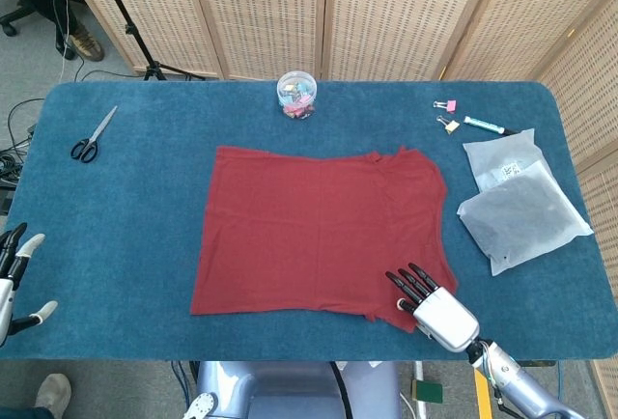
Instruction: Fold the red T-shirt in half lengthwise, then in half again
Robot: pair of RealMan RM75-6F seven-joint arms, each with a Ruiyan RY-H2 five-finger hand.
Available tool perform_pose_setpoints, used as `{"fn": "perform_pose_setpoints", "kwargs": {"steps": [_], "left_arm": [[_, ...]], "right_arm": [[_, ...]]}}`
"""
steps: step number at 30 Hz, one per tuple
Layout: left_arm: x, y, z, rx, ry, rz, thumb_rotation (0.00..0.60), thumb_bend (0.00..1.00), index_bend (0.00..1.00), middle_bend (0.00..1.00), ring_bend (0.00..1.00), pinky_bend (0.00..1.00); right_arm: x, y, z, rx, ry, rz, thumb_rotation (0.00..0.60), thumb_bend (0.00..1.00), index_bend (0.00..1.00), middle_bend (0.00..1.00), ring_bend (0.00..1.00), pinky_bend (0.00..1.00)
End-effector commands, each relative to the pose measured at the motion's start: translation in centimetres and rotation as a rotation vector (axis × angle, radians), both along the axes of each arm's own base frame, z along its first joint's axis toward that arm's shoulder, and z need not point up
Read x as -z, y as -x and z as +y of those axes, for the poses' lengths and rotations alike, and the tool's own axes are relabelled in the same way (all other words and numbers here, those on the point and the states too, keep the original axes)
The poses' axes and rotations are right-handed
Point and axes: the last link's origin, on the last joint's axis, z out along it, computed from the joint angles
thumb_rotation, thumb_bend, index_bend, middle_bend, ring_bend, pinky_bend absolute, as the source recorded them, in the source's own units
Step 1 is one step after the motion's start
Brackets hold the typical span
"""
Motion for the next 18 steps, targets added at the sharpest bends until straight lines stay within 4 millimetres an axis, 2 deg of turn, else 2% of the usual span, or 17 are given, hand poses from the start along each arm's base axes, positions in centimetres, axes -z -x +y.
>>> {"fn": "perform_pose_setpoints", "kwargs": {"steps": [1, 9, 18], "left_arm": [[0.0, 0.0, 0.0, -0.001, 0.001, 0.0, 0.6, 0.0, 0.0, 0.0, 0.0, 0.0], [0.4, 0.0, 0.1, -0.001, 0.015, 0.005, 0.6, 0.0, 0.0, 0.0, 0.0, 0.0], [2.0, -0.4, 0.1, 0.06, 0.11, -0.021, 0.6, 0.0, 0.0, 0.0, 0.0, 0.0]], "right_arm": [[0.1, 0.1, 0.0, 0.003, -0.001, -0.003, 0.6, 0.44, 0.43, 0.01, 0.0, 0.0], [0.4, 0.2, -0.1, 0.005, -0.011, -0.027, 0.6, 0.52, 0.53, 0.03, 0.0, 0.0], [0.7, 0.1, -0.2, 0.015, -0.022, -0.076, 0.6, 0.55, 0.58, 0.04, 0.0, 0.0]]}}
